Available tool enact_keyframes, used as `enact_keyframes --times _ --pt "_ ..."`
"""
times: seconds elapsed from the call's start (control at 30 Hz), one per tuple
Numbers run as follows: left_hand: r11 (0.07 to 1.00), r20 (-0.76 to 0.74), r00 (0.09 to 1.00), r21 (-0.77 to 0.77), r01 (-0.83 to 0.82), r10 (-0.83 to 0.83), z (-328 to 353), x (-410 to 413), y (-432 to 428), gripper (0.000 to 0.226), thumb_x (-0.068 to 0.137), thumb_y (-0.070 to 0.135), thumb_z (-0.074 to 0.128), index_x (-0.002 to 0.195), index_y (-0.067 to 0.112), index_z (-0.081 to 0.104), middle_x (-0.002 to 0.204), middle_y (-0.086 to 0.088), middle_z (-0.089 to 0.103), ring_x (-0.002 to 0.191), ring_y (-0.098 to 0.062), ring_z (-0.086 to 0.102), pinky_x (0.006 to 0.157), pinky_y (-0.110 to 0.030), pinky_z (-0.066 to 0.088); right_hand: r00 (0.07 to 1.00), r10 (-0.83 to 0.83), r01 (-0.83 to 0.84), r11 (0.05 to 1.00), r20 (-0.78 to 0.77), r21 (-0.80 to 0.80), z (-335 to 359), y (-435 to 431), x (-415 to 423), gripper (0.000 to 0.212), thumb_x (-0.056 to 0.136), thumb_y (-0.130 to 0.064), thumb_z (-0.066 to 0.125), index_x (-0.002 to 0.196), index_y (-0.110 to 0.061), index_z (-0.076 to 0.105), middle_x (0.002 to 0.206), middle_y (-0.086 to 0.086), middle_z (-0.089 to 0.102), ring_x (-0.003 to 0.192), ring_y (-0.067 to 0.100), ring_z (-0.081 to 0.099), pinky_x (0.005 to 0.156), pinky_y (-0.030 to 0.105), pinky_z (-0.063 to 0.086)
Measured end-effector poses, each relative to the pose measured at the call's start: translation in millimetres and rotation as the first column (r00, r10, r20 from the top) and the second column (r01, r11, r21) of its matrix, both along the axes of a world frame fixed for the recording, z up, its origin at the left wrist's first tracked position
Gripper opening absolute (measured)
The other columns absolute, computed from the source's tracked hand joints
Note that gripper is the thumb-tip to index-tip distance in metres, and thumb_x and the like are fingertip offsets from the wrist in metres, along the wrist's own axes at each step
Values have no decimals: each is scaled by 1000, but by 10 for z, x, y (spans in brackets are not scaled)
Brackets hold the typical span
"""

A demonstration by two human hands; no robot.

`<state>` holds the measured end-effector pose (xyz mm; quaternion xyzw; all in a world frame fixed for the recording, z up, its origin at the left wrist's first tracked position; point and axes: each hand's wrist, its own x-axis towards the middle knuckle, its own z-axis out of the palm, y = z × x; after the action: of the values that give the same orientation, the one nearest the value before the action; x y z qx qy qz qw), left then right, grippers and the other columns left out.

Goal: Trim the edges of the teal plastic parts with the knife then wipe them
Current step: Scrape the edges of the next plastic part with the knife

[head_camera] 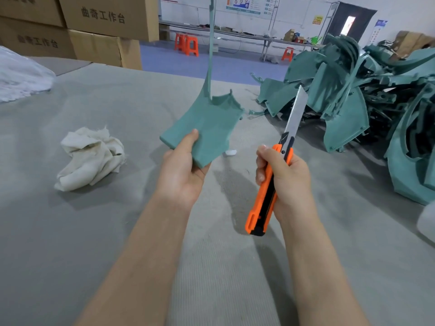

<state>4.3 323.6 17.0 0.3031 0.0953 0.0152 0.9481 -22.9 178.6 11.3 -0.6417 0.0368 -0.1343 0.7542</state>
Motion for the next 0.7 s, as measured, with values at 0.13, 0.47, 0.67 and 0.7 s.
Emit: enact_keyframes --times 0.13,0.47,0.67,0.7 --pt "999 -5 999 13 -42 42 -11 14 -12 6 92 7 58 89 11 61 68 2 73 61 -7 70 49 -18 51 988 -143 137 986 -55 -100 -52 -74 48 30 88 -18 65 61 -14 53 49 -1 49 44 16 42 45 25 37" --pt "946 133 976 251 -204 174 -56 13 -80 23 100 21 49 120 13 56 109 -3 70 91 -15 70 72 -32 58 986 137 -142 988 -92 -51 -55 83 22 10 89 -19 65 100 -19 64 93 3 74 43 11 43 46 22 39" --pt "948 179 978 315 48 -109 -11 -18 -76 21 100 28 44 111 19 61 101 0 72 88 -15 70 70 -30 57 991 104 -99 993 -85 68 -38 117 29 7 90 -8 61 94 -8 55 54 5 47 39 11 39 42 22 34" --pt "955 173 975 284 87 -141 8 -10 -34 22 99 28 46 111 18 61 100 0 72 85 -13 70 68 -28 57 992 85 -76 992 -92 98 -22 67 34 4 90 -5 58 93 -7 56 53 4 45 38 11 39 41 21 34"
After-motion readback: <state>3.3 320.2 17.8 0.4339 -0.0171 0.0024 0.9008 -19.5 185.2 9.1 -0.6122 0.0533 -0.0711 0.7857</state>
